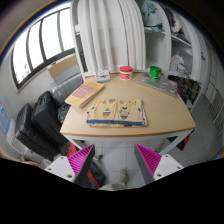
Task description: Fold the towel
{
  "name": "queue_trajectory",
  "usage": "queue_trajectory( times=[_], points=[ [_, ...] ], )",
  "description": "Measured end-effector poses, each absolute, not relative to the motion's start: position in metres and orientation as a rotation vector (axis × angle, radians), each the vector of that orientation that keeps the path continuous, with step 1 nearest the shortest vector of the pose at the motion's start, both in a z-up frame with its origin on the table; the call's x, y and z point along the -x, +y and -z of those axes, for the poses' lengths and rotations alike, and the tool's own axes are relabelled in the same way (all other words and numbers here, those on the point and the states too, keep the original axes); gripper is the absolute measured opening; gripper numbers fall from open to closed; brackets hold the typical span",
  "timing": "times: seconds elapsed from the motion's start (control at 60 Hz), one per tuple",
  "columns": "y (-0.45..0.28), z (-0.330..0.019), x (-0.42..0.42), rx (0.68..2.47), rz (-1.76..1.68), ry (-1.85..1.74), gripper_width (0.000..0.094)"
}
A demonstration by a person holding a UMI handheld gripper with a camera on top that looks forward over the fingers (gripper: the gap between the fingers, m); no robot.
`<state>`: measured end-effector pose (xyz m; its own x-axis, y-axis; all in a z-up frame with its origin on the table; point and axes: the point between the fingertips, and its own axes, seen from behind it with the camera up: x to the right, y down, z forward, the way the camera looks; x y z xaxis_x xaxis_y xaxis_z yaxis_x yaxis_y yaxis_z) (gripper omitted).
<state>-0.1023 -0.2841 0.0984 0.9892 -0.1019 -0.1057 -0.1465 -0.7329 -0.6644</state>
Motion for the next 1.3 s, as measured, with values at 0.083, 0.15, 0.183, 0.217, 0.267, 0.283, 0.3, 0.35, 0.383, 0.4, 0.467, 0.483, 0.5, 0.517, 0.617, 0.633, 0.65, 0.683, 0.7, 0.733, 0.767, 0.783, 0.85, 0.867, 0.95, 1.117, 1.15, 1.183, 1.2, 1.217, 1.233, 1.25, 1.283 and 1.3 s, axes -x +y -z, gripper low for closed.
queue_trajectory(
  times=[0.083,0.15,0.183,0.217,0.267,0.283,0.3,0.35,0.383,0.4,0.467,0.483,0.5,0.517,0.617,0.633,0.65,0.683,0.7,0.733,0.767,0.783,0.85,0.867,0.95,1.117,1.15,1.183,1.2,1.217,1.233,1.25,1.283,1.3],
  points=[
    [-0.264,-0.097,0.104,2.370,-0.077,0.158,0.0830],
    [-0.239,-0.096,0.111,2.339,-0.071,0.123,0.0831],
    [-0.221,-0.094,0.115,2.321,-0.064,0.098,0.0828],
    [-0.201,-0.092,0.118,2.297,-0.046,0.065,0.0818],
    [-0.173,-0.086,0.123,2.266,0.005,0.005,0.0809],
    [-0.163,-0.083,0.126,2.260,0.019,-0.015,0.0808],
    [-0.153,-0.079,0.130,2.254,0.029,-0.035,0.0803],
    [-0.127,-0.065,0.142,2.248,0.042,-0.081,0.0789],
    [-0.112,-0.055,0.150,2.252,0.037,-0.101,0.0783],
    [-0.106,-0.050,0.154,2.257,0.032,-0.107,0.0782],
    [-0.086,-0.028,0.165,2.285,0.022,-0.127,0.0773],
    [-0.083,-0.023,0.167,2.291,0.024,-0.131,0.0766],
    [-0.080,-0.018,0.168,2.298,0.027,-0.138,0.0759],
    [-0.078,-0.013,0.169,2.306,0.031,-0.144,0.0748],
    [-0.075,0.011,0.177,2.334,-0.001,-0.165,0.0503],
    [-0.073,0.013,0.177,2.316,-0.012,-0.155,0.0419],
    [-0.075,0.015,0.174,2.319,-0.006,-0.152,0.0357],
    [-0.074,0.014,0.170,2.307,0.019,-0.166,0.0231],
    [-0.074,0.014,0.167,2.305,0.036,-0.180,0.0150],
    [-0.073,0.013,0.160,2.295,0.086,-0.207,0.0064],
    [-0.073,0.012,0.159,2.275,0.113,-0.246,0.0045],
    [-0.073,0.012,0.160,2.263,0.120,-0.269,0.0044],
    [-0.073,0.010,0.161,2.226,0.141,-0.326,0.0028],
    [-0.073,0.010,0.161,2.223,0.138,-0.326,0.0023],
    [-0.073,-0.002,0.163,2.230,0.073,-0.273,0.0018],
    [-0.068,-0.077,0.126,2.148,-0.096,0.024,0.0023],
    [-0.070,-0.085,0.111,2.138,-0.122,0.089,0.0027],
    [-0.072,-0.087,0.095,2.137,-0.123,0.139,0.0031],
    [-0.073,-0.087,0.087,2.138,-0.119,0.163,0.0031],
    [-0.075,-0.086,0.079,2.140,-0.113,0.186,0.0033],
    [-0.077,-0.084,0.071,2.143,-0.107,0.208,0.0035],
    [-0.078,-0.082,0.064,2.145,-0.102,0.231,0.0034],
    [-0.081,-0.074,0.049,2.156,-0.092,0.281,0.0034],
    [-0.083,-0.069,0.044,2.164,-0.087,0.306,0.0035]
  ],
)
